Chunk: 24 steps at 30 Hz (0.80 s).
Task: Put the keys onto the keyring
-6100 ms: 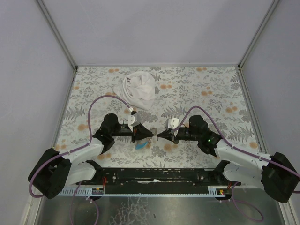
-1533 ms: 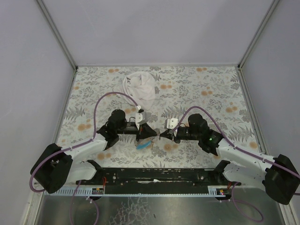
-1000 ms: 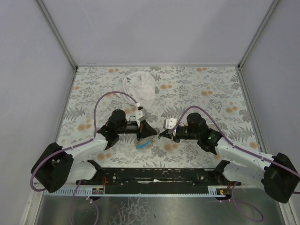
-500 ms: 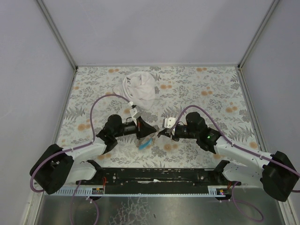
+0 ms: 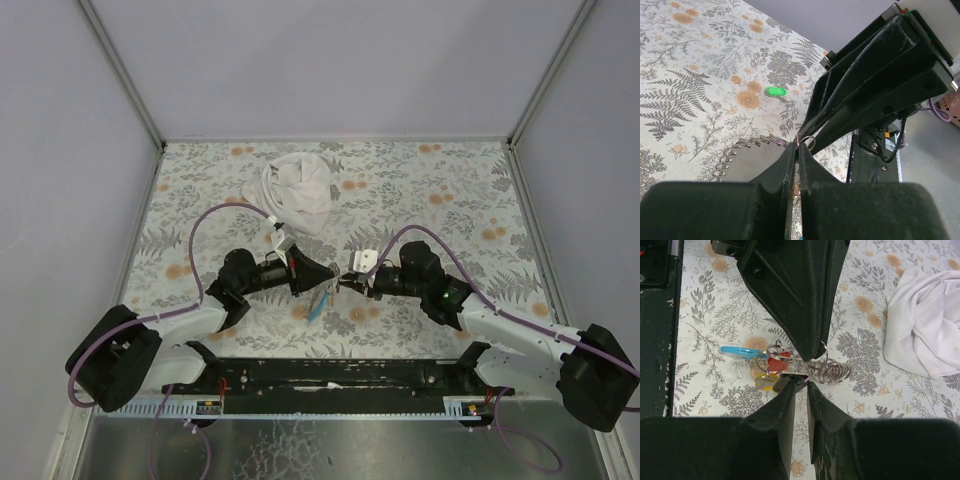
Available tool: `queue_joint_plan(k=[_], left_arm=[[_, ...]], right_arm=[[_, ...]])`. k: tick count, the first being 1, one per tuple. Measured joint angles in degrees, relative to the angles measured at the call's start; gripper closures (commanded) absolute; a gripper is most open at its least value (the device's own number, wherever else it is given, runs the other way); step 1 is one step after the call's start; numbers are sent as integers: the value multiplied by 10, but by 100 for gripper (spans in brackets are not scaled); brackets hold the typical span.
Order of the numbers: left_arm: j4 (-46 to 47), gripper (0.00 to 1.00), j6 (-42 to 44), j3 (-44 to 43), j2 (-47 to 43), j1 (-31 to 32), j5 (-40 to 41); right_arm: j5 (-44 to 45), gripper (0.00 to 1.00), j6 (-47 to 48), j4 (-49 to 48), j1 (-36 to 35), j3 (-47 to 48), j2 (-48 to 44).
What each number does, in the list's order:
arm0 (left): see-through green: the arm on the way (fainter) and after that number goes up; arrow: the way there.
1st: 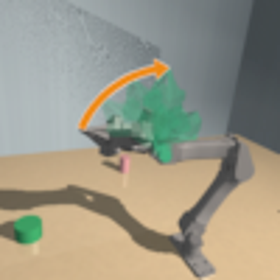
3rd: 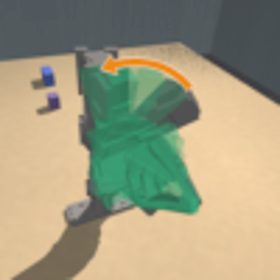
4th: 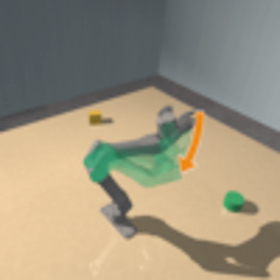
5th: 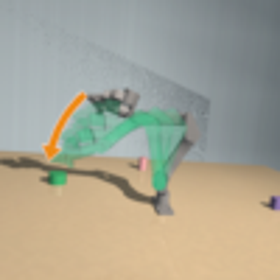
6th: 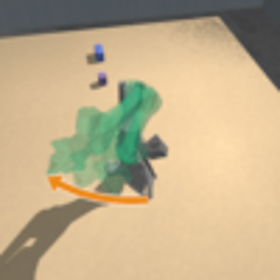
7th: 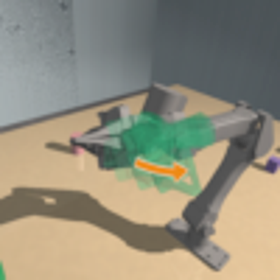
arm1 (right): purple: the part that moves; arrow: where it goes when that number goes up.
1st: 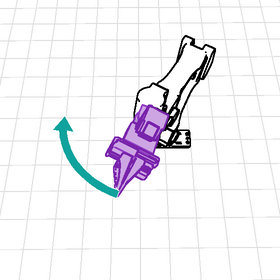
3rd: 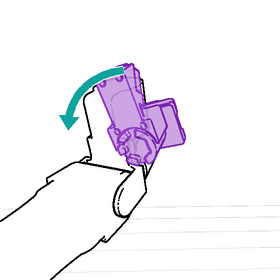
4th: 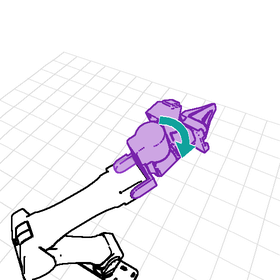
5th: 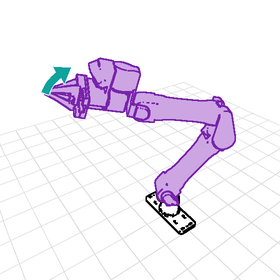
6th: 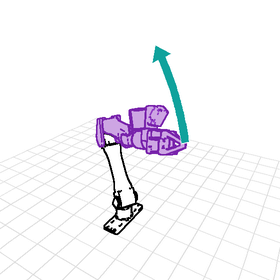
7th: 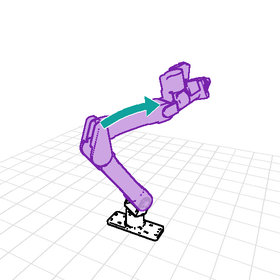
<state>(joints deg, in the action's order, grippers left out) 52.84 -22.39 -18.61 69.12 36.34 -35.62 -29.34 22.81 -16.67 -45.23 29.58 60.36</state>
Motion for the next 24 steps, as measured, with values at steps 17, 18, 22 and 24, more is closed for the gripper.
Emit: queue_joint_plan(k=[17, 18, 22, 24], left_arm=[[-1, 100, 14, 0, 1, 9, -1], [-1, 100, 15, 0, 1, 11, -1], [-1, 100, 18, 0, -1, 12, 2], [-1, 100, 20, 0, -3, 12, 3]], right_arm=[[13, 61, -38, -60, 0, -23, -23], [13, 62, -39, -60, 0, -23, -23], [14, 68, -46, -61, 0, -23, -19], [14, 68, -49, -61, 0, -23, -18]])
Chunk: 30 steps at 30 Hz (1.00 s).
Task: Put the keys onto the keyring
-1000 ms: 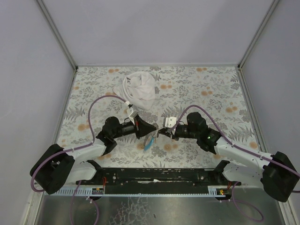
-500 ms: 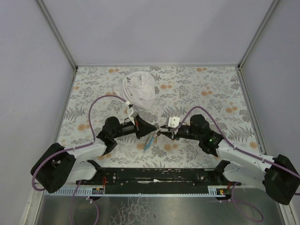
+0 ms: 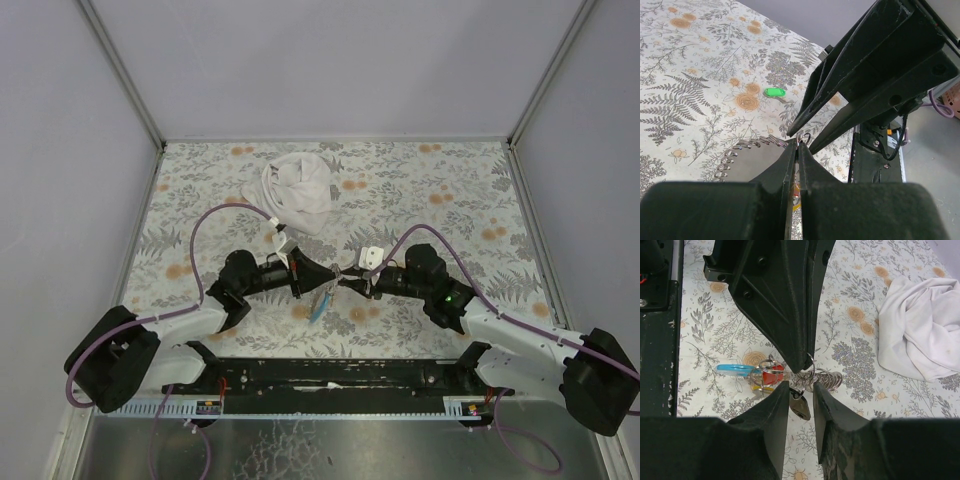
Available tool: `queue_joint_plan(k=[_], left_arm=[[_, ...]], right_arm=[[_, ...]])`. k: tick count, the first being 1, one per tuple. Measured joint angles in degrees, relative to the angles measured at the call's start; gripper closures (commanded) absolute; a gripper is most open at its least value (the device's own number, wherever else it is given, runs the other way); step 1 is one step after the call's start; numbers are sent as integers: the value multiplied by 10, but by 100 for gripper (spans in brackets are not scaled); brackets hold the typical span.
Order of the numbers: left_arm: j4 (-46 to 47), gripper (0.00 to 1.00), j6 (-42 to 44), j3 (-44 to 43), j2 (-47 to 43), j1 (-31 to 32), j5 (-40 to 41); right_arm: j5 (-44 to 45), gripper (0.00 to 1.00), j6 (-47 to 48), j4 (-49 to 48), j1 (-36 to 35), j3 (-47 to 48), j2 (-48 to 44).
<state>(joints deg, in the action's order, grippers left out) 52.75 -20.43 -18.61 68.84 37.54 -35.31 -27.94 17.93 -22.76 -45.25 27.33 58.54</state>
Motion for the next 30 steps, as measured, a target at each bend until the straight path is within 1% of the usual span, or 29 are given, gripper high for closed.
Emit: queue_joint_plan(k=[6, 10, 12, 13, 20, 29, 30], left_arm=[[0, 100, 2, 0, 0, 0, 5], [0, 100, 2, 0, 0, 2, 7], [0, 100, 2, 0, 0, 3, 7], [0, 100, 2, 0, 0, 3, 8], [14, 100, -8, 10, -1, 8, 28], [101, 100, -44, 68, -2, 44, 131], [109, 97, -47, 73, -2, 47, 139]], right_arm=[[0, 79, -5, 1, 0, 0, 0], [0, 89, -6, 2, 0, 0, 1], [0, 98, -6, 2, 0, 0, 3], [0, 100, -6, 2, 0, 0, 4], [-1, 100, -5, 2, 0, 0, 7], [1, 100, -5, -7, -8, 4, 24], [3, 100, -5, -7, -9, 6, 27]])
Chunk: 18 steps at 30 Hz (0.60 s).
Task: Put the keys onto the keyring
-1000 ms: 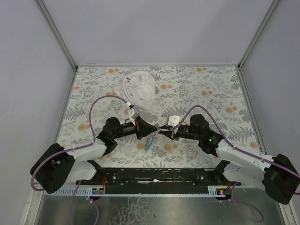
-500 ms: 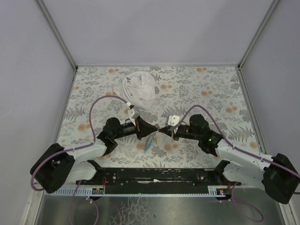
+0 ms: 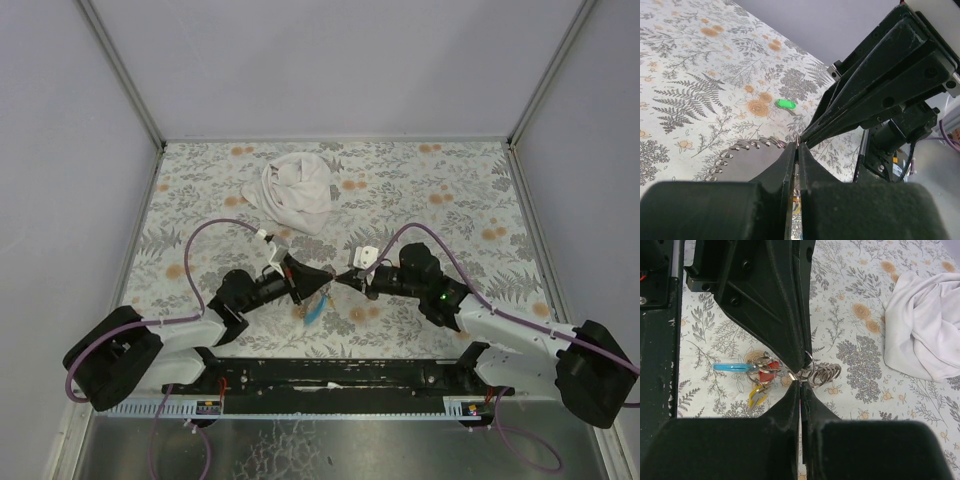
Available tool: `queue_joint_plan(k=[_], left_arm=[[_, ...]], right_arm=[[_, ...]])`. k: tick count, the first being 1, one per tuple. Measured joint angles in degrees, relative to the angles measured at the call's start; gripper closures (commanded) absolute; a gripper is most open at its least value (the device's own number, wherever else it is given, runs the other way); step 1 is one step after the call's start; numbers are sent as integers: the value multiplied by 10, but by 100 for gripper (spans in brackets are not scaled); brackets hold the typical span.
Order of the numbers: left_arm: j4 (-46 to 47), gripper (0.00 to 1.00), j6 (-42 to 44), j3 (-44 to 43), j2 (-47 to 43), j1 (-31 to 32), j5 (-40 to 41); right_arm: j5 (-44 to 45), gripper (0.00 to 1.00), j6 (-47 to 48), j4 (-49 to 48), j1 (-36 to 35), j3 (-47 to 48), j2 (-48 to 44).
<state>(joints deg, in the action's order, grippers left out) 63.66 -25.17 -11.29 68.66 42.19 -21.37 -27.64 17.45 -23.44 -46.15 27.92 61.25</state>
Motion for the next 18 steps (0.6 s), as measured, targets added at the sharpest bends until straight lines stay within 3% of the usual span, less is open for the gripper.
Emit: queue_joint_plan(k=[4, 7, 18], left_arm=[[12, 72, -7, 2, 1, 2, 12], [17, 60, -5, 2, 0, 2, 12], [-101, 50, 80, -34, -87, -26, -30]], right_arm=[[11, 100, 12, 13, -3, 10, 2], [17, 100, 35, 51, -3, 28, -2], [14, 100, 128, 176, -3, 110, -4]])
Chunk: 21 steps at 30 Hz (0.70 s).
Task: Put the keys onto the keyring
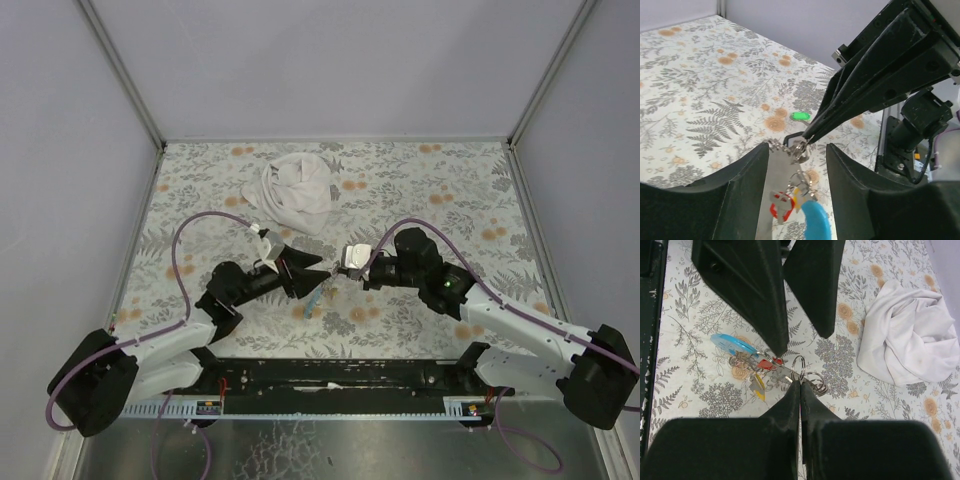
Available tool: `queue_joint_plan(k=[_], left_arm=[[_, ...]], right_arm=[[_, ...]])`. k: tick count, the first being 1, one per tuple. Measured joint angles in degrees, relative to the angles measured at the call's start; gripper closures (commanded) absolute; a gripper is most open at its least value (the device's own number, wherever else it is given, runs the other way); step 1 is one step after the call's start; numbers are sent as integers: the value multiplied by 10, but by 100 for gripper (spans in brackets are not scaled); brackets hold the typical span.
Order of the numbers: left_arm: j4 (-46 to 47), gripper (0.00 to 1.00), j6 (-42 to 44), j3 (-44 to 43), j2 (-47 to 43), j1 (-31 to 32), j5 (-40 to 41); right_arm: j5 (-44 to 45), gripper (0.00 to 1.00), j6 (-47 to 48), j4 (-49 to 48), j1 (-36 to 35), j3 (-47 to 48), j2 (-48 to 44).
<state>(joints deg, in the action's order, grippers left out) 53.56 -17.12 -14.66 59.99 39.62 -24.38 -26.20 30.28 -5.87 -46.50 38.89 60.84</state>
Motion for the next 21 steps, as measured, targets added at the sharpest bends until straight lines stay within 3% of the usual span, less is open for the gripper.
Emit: queue_joint_plan(k=[14, 21], left_arm=[[-108, 50, 144, -57, 25, -54, -174], [-137, 58, 177, -79, 43, -56, -223]], right_arm=[[-19, 100, 49, 79, -3, 33, 16], [-21, 100, 53, 91, -8, 34, 20]])
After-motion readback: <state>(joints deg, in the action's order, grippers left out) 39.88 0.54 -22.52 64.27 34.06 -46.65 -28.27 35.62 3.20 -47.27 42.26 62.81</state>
